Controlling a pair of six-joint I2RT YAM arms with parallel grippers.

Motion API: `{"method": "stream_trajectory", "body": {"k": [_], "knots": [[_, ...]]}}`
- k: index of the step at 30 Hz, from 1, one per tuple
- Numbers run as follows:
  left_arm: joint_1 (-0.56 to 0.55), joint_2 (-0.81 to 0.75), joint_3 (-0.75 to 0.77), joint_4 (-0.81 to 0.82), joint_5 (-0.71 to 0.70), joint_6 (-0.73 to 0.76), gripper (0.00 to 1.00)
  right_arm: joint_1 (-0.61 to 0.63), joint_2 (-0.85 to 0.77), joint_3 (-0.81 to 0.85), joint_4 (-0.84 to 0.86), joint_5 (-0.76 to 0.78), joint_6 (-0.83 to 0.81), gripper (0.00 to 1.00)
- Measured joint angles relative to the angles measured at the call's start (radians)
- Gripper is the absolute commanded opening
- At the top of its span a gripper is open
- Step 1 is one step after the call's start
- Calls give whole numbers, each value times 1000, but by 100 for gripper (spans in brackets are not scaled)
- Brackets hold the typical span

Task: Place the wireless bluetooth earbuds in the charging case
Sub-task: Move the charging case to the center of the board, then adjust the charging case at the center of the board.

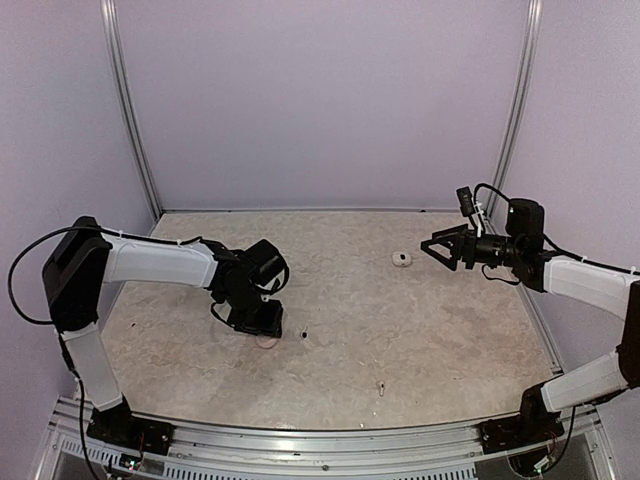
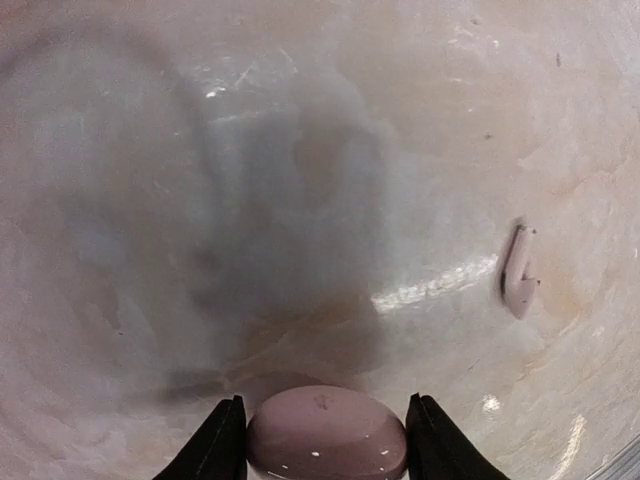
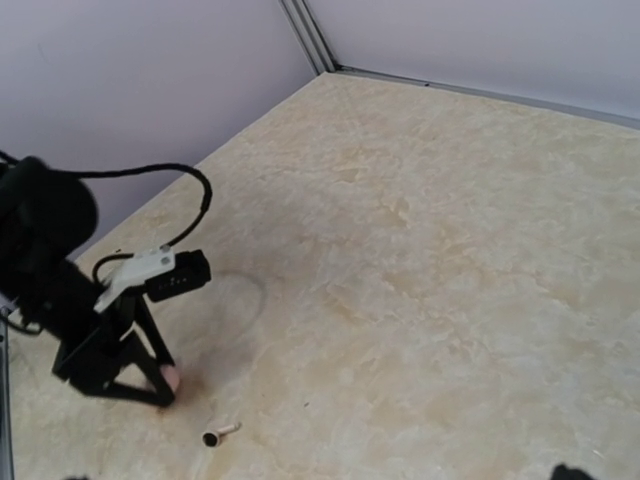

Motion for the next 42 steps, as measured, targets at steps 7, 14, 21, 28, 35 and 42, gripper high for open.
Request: {"method": "stream_trajectory", "body": {"k": [7, 14, 21, 28, 35, 42], "knots": [[-73, 4, 25, 80, 15, -176, 70, 0, -5, 0, 0, 0, 0, 100], [-50, -47, 10, 113, 5, -181, 87, 0, -10, -1, -1, 1, 0, 99], [-65, -266, -133, 285, -61, 21, 89, 0, -29, -8, 0, -1, 0, 100], [-121, -345, -325, 511, -103, 105, 87, 0, -47, -15, 0, -2, 0, 100], [-168, -337, -401, 584, -109, 167, 86, 0, -46, -22, 1, -9, 5, 99], [-130, -215, -306, 589, -24, 234, 84, 0, -44, -30, 14, -18, 18, 100]]}}
